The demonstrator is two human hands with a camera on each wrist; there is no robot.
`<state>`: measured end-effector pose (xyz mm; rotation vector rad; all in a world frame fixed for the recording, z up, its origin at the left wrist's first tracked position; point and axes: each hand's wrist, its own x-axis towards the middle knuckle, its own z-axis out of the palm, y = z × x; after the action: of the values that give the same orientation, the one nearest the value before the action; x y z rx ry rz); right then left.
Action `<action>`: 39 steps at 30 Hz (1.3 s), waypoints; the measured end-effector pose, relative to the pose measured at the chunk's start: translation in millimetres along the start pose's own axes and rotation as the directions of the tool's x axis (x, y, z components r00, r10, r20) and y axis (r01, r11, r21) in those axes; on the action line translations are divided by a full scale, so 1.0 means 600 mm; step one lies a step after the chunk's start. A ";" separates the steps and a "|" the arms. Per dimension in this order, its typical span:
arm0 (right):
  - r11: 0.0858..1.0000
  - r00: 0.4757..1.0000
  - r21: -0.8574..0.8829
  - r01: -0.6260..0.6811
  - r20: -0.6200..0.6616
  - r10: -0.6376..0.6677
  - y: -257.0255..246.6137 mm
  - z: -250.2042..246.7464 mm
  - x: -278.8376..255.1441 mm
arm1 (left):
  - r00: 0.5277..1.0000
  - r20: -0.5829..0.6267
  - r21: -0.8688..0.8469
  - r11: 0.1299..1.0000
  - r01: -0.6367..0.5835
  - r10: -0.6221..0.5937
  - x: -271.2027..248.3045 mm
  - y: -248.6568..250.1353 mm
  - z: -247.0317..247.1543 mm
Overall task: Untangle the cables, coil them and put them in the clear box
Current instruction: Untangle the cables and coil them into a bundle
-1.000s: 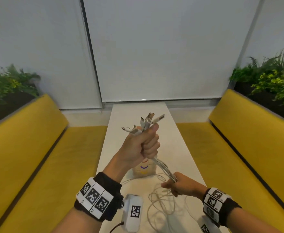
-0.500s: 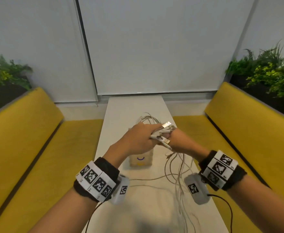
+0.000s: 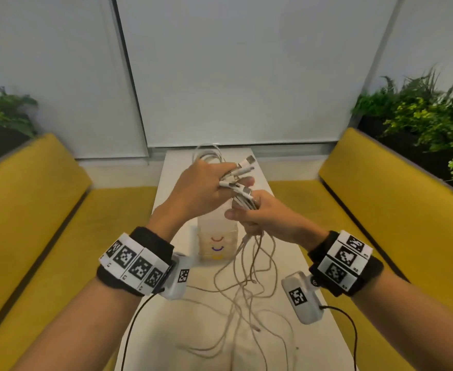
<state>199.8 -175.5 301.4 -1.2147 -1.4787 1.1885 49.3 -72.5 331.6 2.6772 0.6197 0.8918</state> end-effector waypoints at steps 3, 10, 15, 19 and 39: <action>0.995 1.000 -0.102 -0.010 -0.010 0.009 0.026 -0.016 -0.001 | 0.976 -0.217 -0.090 0.996 -0.003 -0.017 0.006 -0.001 -0.029; 0.958 0.987 -0.244 -0.151 -0.086 0.134 0.125 -0.035 -0.019 | 0.788 -0.604 -0.249 0.968 -0.043 -0.120 0.030 0.015 -0.115; 0.929 0.967 -0.271 -0.251 -0.121 0.226 0.185 -0.067 -0.029 | 0.681 -0.705 -0.368 0.923 -0.115 -0.196 0.034 0.020 -0.143; 0.921 0.958 -0.275 -0.278 -0.151 0.244 0.220 -0.096 -0.038 | 0.648 -0.731 -0.406 0.900 -0.159 -0.215 0.034 0.015 -0.148; 1.000 1.000 0.024 -0.012 -0.008 0.012 0.046 -0.060 -0.006 | 0.935 -0.341 -0.254 0.967 0.006 -0.095 0.015 0.011 0.042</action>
<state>240.0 -171.9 280.5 -1.2127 -1.4491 1.2046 73.3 -76.5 318.9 2.2855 0.5999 1.3520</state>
